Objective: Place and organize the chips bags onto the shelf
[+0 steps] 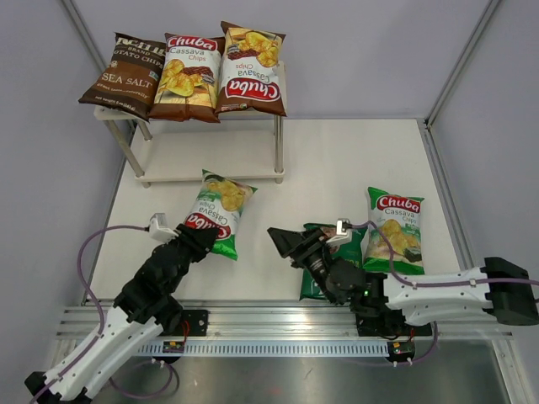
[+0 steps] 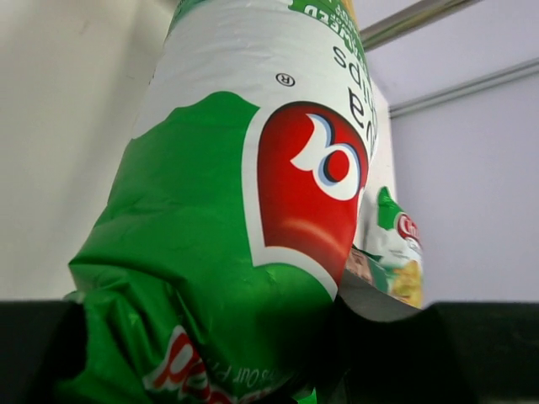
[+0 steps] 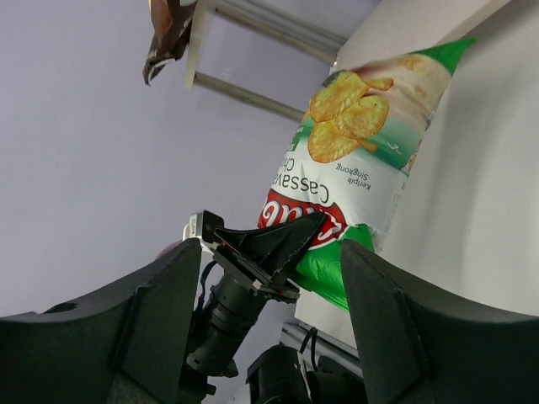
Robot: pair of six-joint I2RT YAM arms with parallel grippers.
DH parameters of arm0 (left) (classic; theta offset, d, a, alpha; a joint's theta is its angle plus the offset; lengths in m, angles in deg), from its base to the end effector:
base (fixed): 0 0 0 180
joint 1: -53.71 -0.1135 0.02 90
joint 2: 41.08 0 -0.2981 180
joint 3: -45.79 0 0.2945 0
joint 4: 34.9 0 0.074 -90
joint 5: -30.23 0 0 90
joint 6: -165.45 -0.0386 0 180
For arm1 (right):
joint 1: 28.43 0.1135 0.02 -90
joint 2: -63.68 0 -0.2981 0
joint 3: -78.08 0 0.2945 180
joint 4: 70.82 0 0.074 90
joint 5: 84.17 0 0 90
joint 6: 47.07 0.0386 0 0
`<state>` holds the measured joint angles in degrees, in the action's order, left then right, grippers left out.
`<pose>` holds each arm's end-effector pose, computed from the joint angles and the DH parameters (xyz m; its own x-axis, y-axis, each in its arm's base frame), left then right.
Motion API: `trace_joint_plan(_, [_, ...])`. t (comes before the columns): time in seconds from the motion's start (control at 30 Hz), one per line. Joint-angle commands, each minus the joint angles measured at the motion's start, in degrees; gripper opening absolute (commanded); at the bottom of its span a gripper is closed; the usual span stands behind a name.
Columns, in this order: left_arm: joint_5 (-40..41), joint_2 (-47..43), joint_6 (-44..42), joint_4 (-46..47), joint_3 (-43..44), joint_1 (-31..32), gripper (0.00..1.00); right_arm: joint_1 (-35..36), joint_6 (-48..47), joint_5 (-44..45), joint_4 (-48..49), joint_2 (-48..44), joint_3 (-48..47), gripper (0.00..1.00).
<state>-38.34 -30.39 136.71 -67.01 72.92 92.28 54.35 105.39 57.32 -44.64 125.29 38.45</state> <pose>0.0990 -0.0609 0.2225 -0.3693 -0.7495 -0.5495 -0.0383 0.6031 -0.7968 0.0613 0.2434 0.2727 -0.4565 0.7895 -0.4103 -0.2484 0.3297 0.9108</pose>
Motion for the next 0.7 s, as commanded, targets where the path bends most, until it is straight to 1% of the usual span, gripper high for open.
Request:
trace_joint_plan(0.0, [5.1, 7.5, -4.3, 15.4, 5.2, -0.3, 0.19, 0.4, -2.7, 7.6, -10.4, -7.2, 3.0, 0.75])
trace_joint_plan(0.07, [4.2, 11.7, -5.5, 19.5, 7.7, -2.0, 0.19, 0.4, -2.3, 8.3, -13.8, -11.6, 4.5, 0.75])
trace_joint_plan(0.1, [2.8, 15.8, -6.5, 21.7, 8.4, -4.5, 0.18, 0.4, -1.6, 8.2, -14.7, -12.9, 5.0, 0.75])
trace_joint_plan(0.17, [-1.5, 19.0, -5.7, 25.5, 10.2, -7.9, 0.17, 0.4, -1.2, 8.0, -16.7, -16.8, 6.8, 0.75])
trace_joint_plan(0.2, [-3.7, 21.0, -5.4, 27.8, 10.3, -11.5, 0.17, 0.4, -0.2, 8.0, -17.3, -17.9, 7.3, 0.75])
trace_joint_plan(0.27, [-8.0, 23.2, -4.0, 31.3, 10.7, -15.3, 0.17, 0.4, -0.3, 7.5, -18.6, -21.5, 8.7, 0.75])
trace_joint_plan(0.3, [-9.9, 24.4, -3.7, 33.1, 10.9, -19.4, 0.18, 0.4, -0.5, 7.6, -19.2, -22.8, 9.1, 0.75])
trace_joint_plan(0.33, [-13.9, 27.6, -3.3, 36.4, 11.3, -21.6, 0.18, 0.4, -0.7, 7.4, -20.4, -24.8, 9.4, 0.75])
trace_joint_plan(0.37, [-15.9, 29.1, -3.0, 38.6, 11.4, -24.0, 0.18, 0.4, -1.0, 7.2, -20.7, -25.8, 9.6, 0.76])
trace_joint_plan(0.4, [-18.0, 31.4, -2.5, 40.9, 11.6, -28.2, 0.18, 0.4, -2.2, 7.1, -20.8, -26.8, 9.8, 0.76])
trace_joint_plan(0.43, [-20.0, 35.1, -2.0, 42.6, 12.0, -30.5, 0.18, 0.4, -2.6, 7.1, -20.9, -28.4, 9.9, 0.76])
trace_joint_plan(0.47, [-23.7, 37.4, -1.8, 46.3, 13.0, -32.4, 0.18, 0.4, -3.0, 7.0, -21.0, -29.1, 10.3, 0.76])
trace_joint_plan(0.5, [-25.3, 39.5, -1.5, 48.1, 13.4, -36.2, 0.18, 0.4, -3.8, 6.8, -21.0, -29.8, 10.5, 0.76])
trace_joint_plan(0.53, [-26.3, 41.1, -1.7, 50.1, 13.7, -37.7, 0.18, 0.4, -4.2, 6.7, -21.1, -31.0, 10.6, 0.76])
trace_joint_plan(0.57, [-28.1, 44.8, -1.7, 53.0, 14.2, -38.6, 0.18, 0.4, -4.4, 6.6, -21.4, -31.6, 10.7, 0.76])
trace_joint_plan(0.6, [-29.2, 46.6, -1.1, 54.9, 15.0, -42.0, 0.18, 0.4, -4.9, 6.6, -21.7, -32.2, 10.8, 0.76])
trace_joint_plan(0.67, [-32.5, 52.5, -0.7, 60.7, 15.8, -44.3, 0.19, 0.4, -5.5, 6.7, -21.8, -33.8, 11.3, 0.76])
